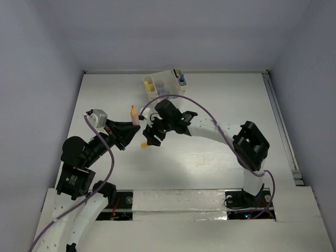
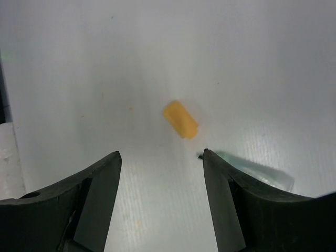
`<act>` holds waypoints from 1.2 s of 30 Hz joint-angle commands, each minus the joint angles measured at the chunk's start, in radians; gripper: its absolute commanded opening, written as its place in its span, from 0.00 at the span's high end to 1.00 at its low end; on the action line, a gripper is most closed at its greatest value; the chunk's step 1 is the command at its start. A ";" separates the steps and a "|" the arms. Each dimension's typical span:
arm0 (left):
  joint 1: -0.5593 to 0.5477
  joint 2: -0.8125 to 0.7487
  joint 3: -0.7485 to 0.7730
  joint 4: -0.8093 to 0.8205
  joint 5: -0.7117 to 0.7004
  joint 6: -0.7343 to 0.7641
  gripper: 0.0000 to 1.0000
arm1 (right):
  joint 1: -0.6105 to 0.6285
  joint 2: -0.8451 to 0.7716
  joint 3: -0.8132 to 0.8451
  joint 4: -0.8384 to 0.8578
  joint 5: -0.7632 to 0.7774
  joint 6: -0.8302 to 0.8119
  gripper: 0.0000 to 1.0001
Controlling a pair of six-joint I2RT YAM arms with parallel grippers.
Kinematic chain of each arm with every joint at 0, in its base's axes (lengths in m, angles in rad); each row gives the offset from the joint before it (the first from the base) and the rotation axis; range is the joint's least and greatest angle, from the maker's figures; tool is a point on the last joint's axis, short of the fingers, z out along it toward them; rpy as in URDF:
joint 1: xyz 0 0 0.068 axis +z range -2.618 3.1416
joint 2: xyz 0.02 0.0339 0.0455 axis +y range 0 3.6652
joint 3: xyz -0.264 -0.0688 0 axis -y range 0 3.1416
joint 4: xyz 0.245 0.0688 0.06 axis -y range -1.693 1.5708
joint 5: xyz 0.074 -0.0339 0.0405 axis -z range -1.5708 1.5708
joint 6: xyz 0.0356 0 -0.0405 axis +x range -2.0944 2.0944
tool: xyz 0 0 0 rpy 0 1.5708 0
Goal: Sort the stationery into containers
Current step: Close the pen cap on the pen.
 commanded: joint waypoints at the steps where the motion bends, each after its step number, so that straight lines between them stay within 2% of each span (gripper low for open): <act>1: 0.003 0.011 0.067 0.104 0.058 -0.018 1.00 | -0.009 0.126 0.169 -0.160 -0.075 -0.158 0.30; 7: 0.003 -0.006 0.113 0.104 -0.041 0.001 1.00 | -0.009 0.272 0.341 -0.261 -0.034 -0.221 0.30; 14: 0.003 0.009 0.155 0.148 0.003 -0.008 1.00 | 0.002 0.391 0.507 -0.372 -0.019 -0.265 0.28; 29: 0.003 0.032 0.123 0.156 -0.008 0.001 1.00 | 0.051 0.540 0.653 -0.492 0.054 -0.324 0.27; 31: 0.003 0.034 0.121 0.153 -0.009 0.001 1.00 | 0.062 0.553 0.657 -0.490 0.070 -0.324 0.30; 34: 0.003 0.029 0.115 0.153 -0.019 0.004 1.00 | 0.062 0.570 0.657 -0.475 0.110 -0.313 0.39; 36: 0.003 0.028 0.107 0.153 -0.019 0.002 1.00 | 0.062 0.573 0.643 -0.467 0.120 -0.302 0.54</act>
